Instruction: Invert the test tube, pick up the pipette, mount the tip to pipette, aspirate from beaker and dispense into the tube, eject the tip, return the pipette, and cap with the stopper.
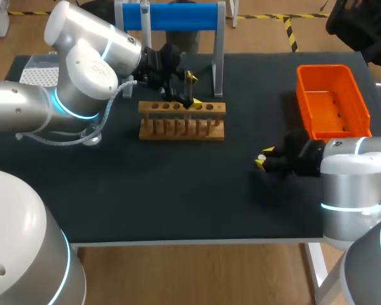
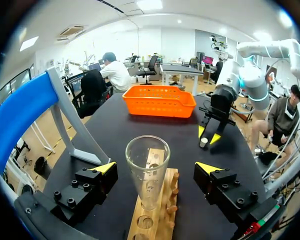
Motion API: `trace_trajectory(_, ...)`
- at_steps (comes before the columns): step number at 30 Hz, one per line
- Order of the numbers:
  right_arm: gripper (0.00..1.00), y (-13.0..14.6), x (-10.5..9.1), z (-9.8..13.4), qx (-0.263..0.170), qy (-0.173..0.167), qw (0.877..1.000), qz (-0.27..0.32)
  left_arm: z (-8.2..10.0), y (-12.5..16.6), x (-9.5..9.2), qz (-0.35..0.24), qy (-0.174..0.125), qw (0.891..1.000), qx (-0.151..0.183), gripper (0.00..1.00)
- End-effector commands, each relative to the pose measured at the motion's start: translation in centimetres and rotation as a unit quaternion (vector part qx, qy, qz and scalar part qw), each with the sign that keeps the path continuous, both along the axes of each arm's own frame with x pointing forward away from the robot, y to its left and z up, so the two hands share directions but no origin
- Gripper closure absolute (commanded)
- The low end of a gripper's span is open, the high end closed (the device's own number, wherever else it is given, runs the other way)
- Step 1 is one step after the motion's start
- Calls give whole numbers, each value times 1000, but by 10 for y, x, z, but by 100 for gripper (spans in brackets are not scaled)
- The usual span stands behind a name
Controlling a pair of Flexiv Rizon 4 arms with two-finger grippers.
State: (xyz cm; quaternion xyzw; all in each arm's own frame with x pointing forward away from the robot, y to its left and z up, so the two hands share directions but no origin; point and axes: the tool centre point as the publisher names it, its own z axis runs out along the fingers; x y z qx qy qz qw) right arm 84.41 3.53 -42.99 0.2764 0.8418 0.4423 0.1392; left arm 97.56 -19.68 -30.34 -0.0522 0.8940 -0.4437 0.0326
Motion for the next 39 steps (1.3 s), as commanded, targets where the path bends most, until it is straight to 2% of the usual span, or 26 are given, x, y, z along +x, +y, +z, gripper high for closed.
trace_trajectory(1, 61, 0, 0, 0, 0, 0, 1000, 0, -1, 0, 0, 0, 0, 1000, -1, 0)
trace_trajectory(13, 70, 0, -1, 1, -2, 1, 1000, 0, -1, 0, 0, 0, 0, 1000, -1, 0)
trace_trajectory(19, 82, 0, -1, 1, -3, 2, 1000, 2, -1, 0, 0, 0, 0, 1000, -1, 0)
trace_trajectory(22, 92, 0, -1, 0, -4, 2, 1000, 2, -1, 0, 0, 0, 0, 1000, -1, 0)
trace_trajectory(23, 100, 0, -1, 0, -5, 2, 1000, 2, -1, 0, 0, 0, 0, 1000, -1, 0)
trace_trajectory(32, 100, 0, -1, 0, -6, 3, 1000, 2, -1, 0, 0, 0, 0, 1000, -1, 0)
trace_trajectory(39, 100, -1, 5, 10, 4, 2, 1000, 6, -1, 0, 0, 0, 0, 1000, -1, 0)
